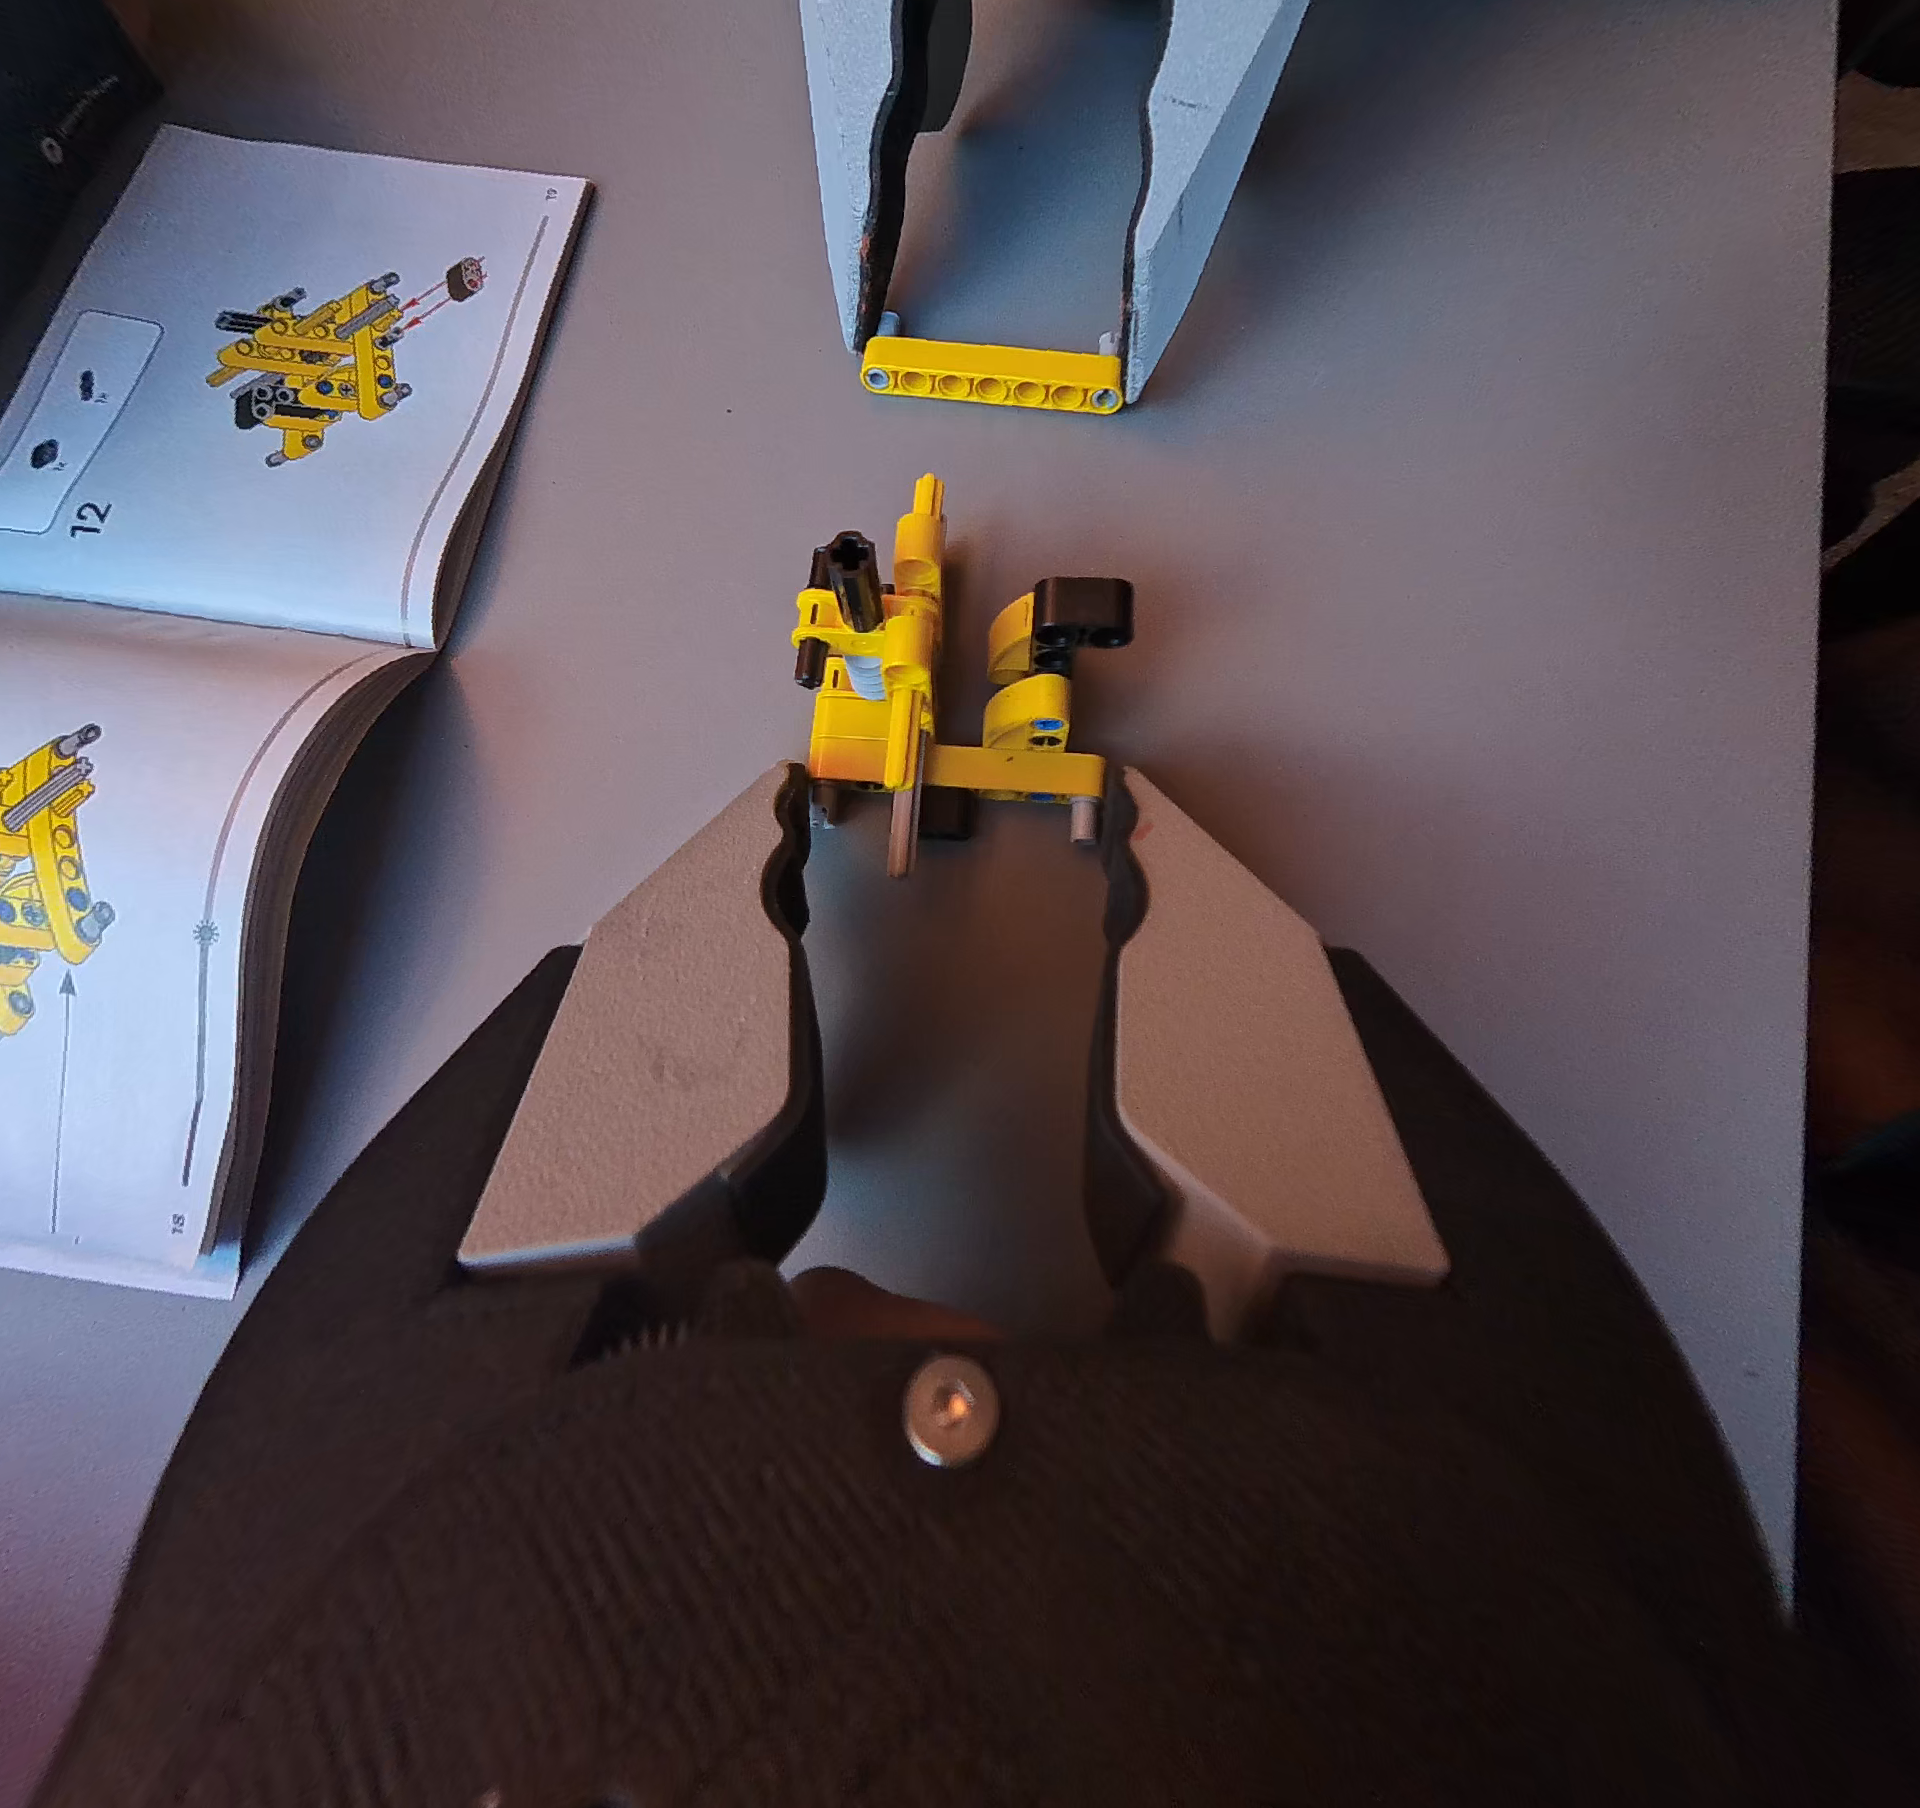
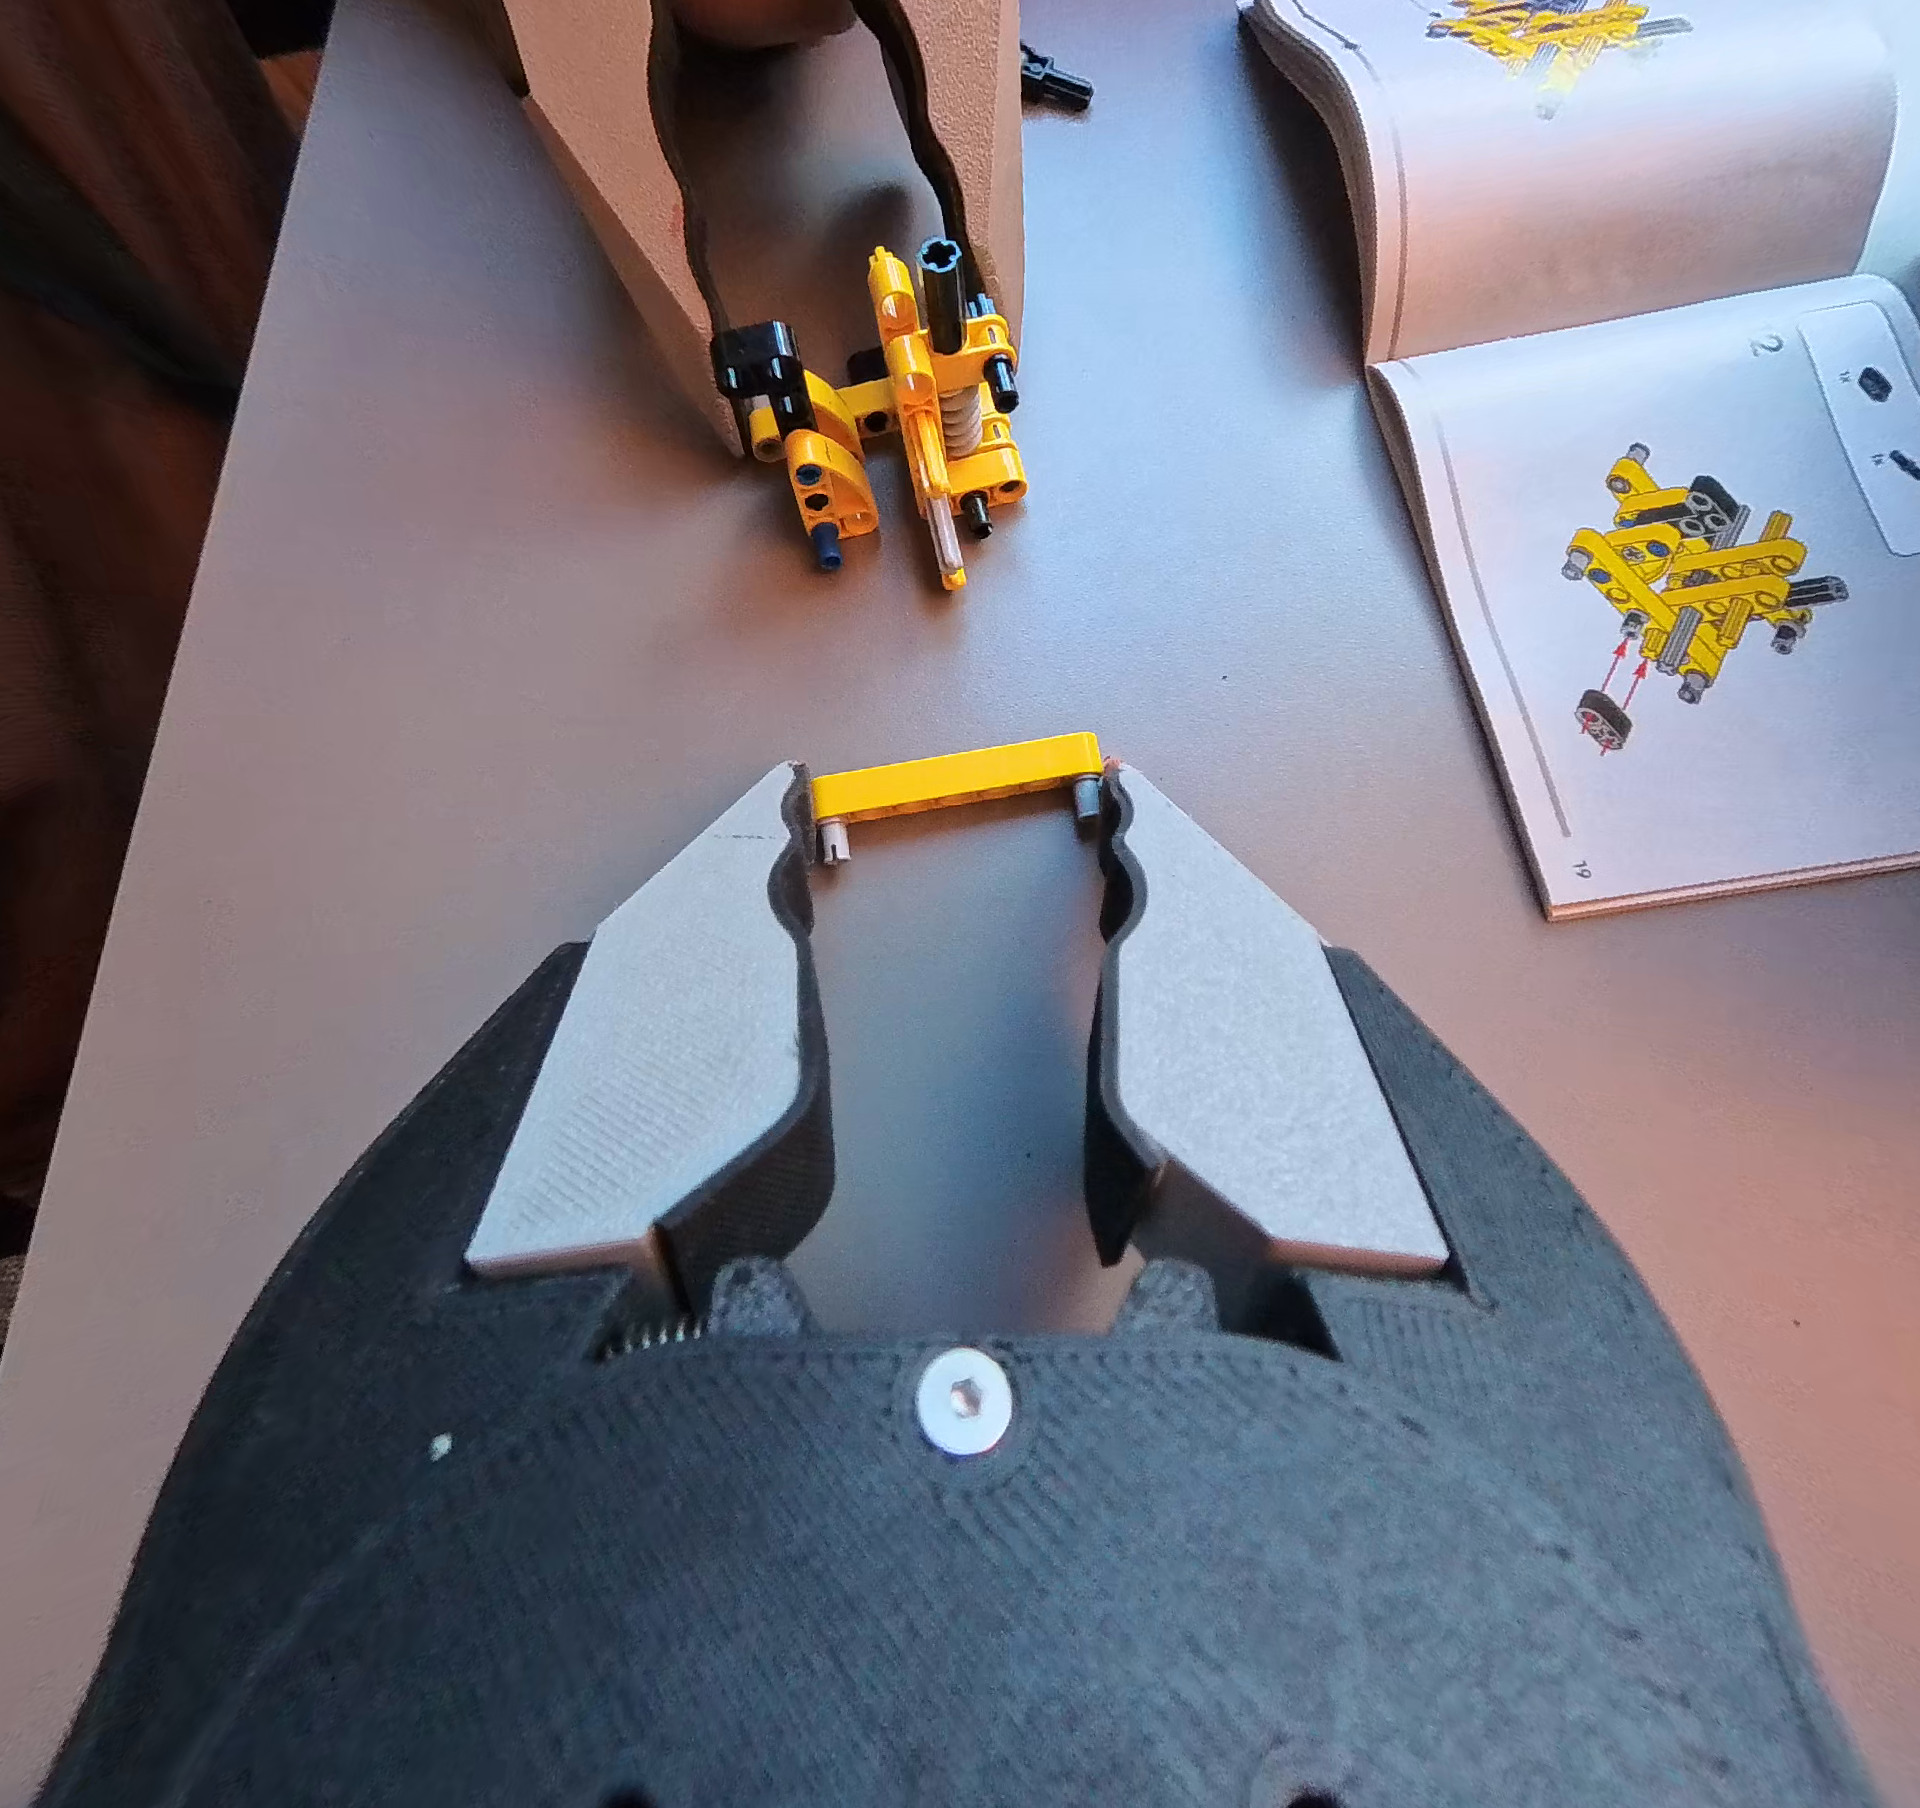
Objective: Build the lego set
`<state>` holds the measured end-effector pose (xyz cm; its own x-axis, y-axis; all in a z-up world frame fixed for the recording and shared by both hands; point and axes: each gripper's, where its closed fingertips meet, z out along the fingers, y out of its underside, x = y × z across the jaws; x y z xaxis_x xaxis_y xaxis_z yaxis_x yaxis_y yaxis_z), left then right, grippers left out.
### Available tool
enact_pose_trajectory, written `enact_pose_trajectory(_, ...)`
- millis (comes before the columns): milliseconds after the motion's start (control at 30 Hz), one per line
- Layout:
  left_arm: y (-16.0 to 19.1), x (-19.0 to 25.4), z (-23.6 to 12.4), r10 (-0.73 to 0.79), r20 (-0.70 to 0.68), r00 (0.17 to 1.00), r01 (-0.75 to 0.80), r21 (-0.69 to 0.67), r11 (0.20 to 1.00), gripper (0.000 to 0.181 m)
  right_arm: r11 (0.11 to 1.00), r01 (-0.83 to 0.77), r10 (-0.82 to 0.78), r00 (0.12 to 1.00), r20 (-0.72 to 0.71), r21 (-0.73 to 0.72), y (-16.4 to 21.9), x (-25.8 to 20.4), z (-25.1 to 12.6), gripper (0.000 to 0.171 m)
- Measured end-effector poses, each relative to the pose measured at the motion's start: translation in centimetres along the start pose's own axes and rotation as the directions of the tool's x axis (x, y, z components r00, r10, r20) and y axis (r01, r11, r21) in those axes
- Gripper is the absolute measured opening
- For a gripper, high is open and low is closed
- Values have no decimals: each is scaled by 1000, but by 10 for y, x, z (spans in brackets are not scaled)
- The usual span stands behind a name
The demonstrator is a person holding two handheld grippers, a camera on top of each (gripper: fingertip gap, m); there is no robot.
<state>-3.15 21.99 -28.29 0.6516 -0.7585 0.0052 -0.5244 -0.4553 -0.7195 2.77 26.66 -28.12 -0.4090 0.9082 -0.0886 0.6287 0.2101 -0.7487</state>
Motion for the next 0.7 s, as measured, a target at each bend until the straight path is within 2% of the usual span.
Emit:
enact_pose_trajectory(33,0,0,0,0,0,1000,0,0,1000,54,1000,-1,1,1000,1,0,0,0,0,52)
enact_pose_trajectory(700,0,0,0,-3,0,1000,3,0,1000,54,1000,8,-8,1000,-18,-3,-1,2,2,52)
